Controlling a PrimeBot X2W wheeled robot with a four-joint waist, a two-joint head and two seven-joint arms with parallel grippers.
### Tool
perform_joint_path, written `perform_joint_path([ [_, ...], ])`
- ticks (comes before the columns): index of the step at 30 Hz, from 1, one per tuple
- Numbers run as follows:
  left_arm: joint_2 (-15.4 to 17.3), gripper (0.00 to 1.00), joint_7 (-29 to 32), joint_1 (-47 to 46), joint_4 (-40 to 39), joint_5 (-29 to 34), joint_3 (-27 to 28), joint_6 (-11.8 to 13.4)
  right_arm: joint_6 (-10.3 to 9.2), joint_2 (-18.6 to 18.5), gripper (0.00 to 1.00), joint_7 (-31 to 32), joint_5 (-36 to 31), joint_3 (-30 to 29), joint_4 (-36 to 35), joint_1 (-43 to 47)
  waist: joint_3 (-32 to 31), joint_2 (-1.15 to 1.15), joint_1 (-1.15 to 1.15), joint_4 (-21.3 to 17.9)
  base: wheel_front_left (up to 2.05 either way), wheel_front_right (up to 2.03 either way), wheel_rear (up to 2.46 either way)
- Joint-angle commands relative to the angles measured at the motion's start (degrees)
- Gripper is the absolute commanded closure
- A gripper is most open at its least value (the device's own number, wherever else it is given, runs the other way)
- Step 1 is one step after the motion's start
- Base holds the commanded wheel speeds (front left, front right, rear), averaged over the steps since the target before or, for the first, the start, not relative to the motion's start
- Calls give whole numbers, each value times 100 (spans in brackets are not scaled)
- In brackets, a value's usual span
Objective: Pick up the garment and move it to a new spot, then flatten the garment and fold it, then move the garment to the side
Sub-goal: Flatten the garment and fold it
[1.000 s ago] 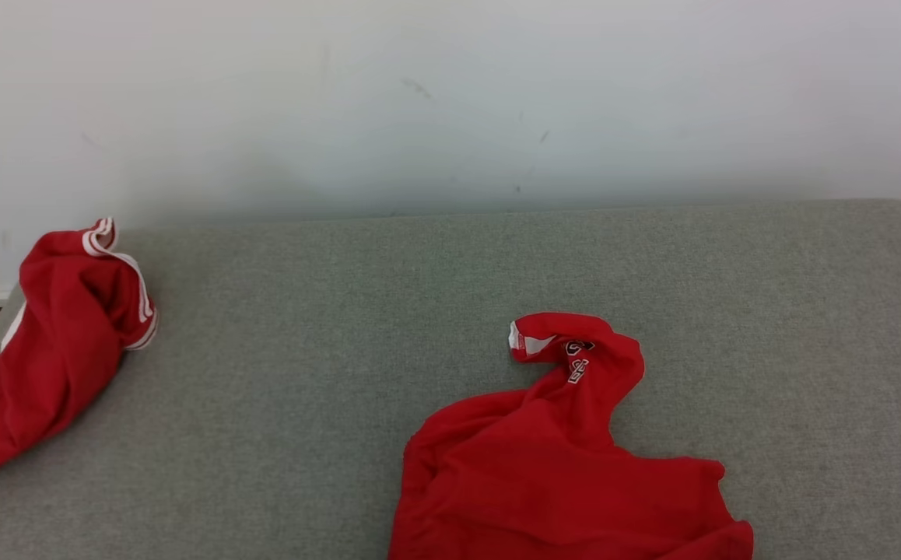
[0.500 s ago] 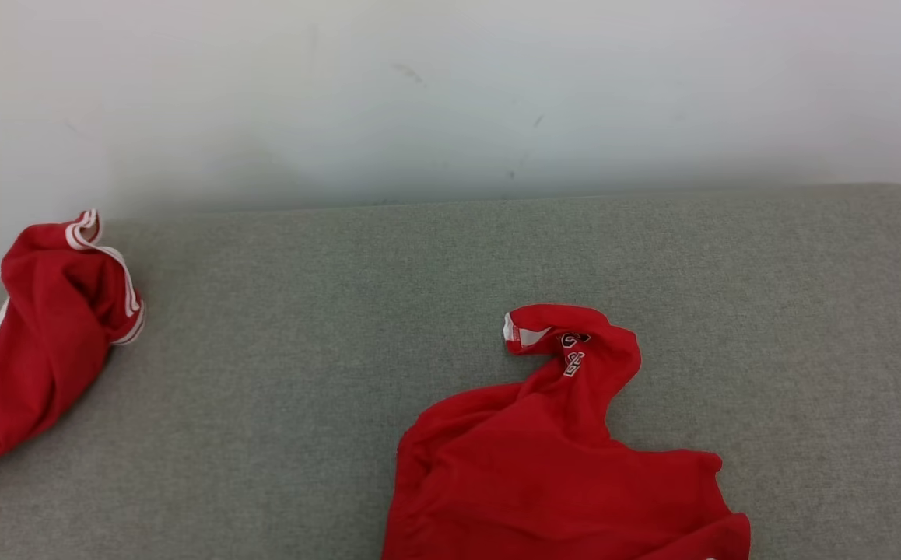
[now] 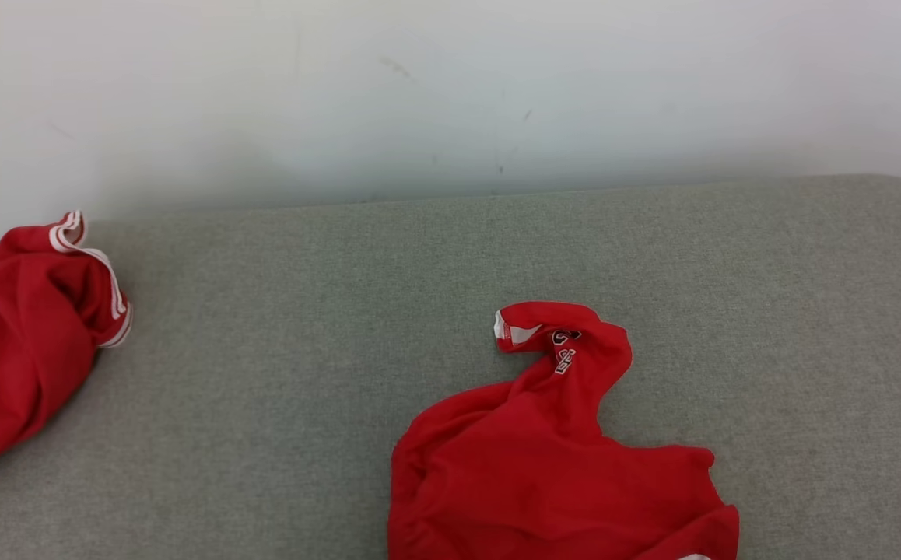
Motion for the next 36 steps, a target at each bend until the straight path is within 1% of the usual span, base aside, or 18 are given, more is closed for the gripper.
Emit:
perform_joint_path([
  [1, 26, 44, -42, -76, 22, -101, -55, 9, -15, -41, 53, -49, 55, 39, -36, -101, -9, 0, 0, -10, 0, 0, 0],
  [3, 40, 61, -42, -114, 33, -145, -145, 9, -15, -82, 72, -59, 106, 109, -60, -117, -15, 0, 0, -21, 0, 0, 0],
  [4, 34, 71, -47, -123, 43, -162, -181, 9, -15, -101, 84, -64, 143, 144, -75, -120, -19, 0, 0, -26, 0, 0, 0],
  [5, 25, 82, -52, -128, 50, -189, -236, 9, -15, -125, 93, -57, 182, 175, -83, -121, -27, 0, 0, -33, 0, 0, 0],
  [6, 19, 89, -56, -140, 59, -219, -284, 9, -15, -152, 100, -55, 213, 198, -91, -125, -32, 0, 0, -38, 0, 0, 0],
  [7, 8, 100, -60, -155, 63, -252, -330, 9, -15, -175, 100, -60, 244, 233, -104, -130, -36, 0, 0, -42, 0, 0, 0],
  [11, 19, 100, -57, -188, 33, -524, -455, 9, -15, -328, 100, -76, 408, 340, -259, -146, -61, 0, 0, -57, 0, 0, 0],
  [13, 68, 100, -53, -169, -52, -703, -422, 9, -15, -443, 100, -93, 591, 306, -396, -121, -93, 0, 0, -68, 0, 0, 0],
  [16, 186, 100, -58, -88, -282, -1048, -308, 9, -15, -697, 100, -104, 803, 261, -664, -47, -163, 0, 0, -85, 0, 0, 0],
  [21, 407, 100, 11, 42, -928, -1709, -125, 8, -15, -1179, 100, -10, 1251, 121, -1228, 104, -307, 0, 0, -118, 0, 0, 0],
  [24, 555, 100, 127, 78, -1346, -2033, -10, 8, -14, -1452, 100, 109, 1627, 41, -1703, 202, -359, 0, 0, -147, 0, 0, 0],
  [28, 776, 100, 341, 124, -1981, -2436, 125, 15, -14, -1911, 100, 377, 2161, -109, -2401, 332, -406, 0, 0, -198, 0, 0, 0],
  [32, 1053, 100, 515, 159, -2635, -2810, 314, 76, -15, -2434, 100, 679, 2739, -301, -3118, 518, -447, 0, 0, -248, 0, 0, 0],
  [36, 1339, 100, 578, 191, -3342, -3154, 563, 187, -14, -2950, 100, 904, 3324, -624, -3860, 779, -469, 0, 0, -283, 0, 0, 0],
])
